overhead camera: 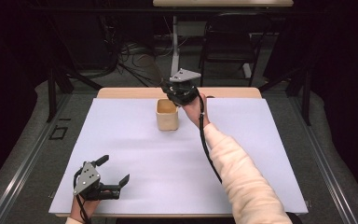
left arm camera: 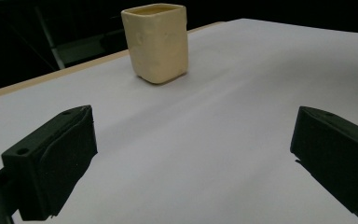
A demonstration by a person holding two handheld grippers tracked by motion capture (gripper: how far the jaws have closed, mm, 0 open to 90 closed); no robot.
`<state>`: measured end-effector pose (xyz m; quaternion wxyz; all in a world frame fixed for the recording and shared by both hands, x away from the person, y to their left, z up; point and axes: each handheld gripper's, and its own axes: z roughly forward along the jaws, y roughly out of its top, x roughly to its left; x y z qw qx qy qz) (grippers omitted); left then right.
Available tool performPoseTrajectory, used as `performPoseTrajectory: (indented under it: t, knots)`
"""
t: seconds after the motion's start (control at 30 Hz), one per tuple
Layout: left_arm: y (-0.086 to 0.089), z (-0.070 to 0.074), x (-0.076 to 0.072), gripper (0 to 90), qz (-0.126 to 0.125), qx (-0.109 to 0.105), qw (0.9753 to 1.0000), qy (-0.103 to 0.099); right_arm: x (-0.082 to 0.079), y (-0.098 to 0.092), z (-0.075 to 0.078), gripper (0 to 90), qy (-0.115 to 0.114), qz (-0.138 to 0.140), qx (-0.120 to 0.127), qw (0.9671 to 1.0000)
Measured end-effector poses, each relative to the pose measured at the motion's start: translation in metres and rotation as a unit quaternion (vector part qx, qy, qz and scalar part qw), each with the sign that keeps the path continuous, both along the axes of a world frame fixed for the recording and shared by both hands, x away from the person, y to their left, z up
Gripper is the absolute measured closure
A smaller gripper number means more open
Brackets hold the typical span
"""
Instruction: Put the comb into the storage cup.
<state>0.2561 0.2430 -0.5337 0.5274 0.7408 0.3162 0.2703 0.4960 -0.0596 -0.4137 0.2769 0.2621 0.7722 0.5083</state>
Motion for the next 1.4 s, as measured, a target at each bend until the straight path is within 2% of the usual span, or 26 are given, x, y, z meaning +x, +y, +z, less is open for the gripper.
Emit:
performPoseTrajectory:
  t: [1.4]
  knots:
    - [0.0, 0.0, 0.0, 0.5, -0.001, 0.0, 1.0, -0.002, 0.002, 0.013, -0.008, 71.9, -0.006, 0.004, 0.027, 0.9996]
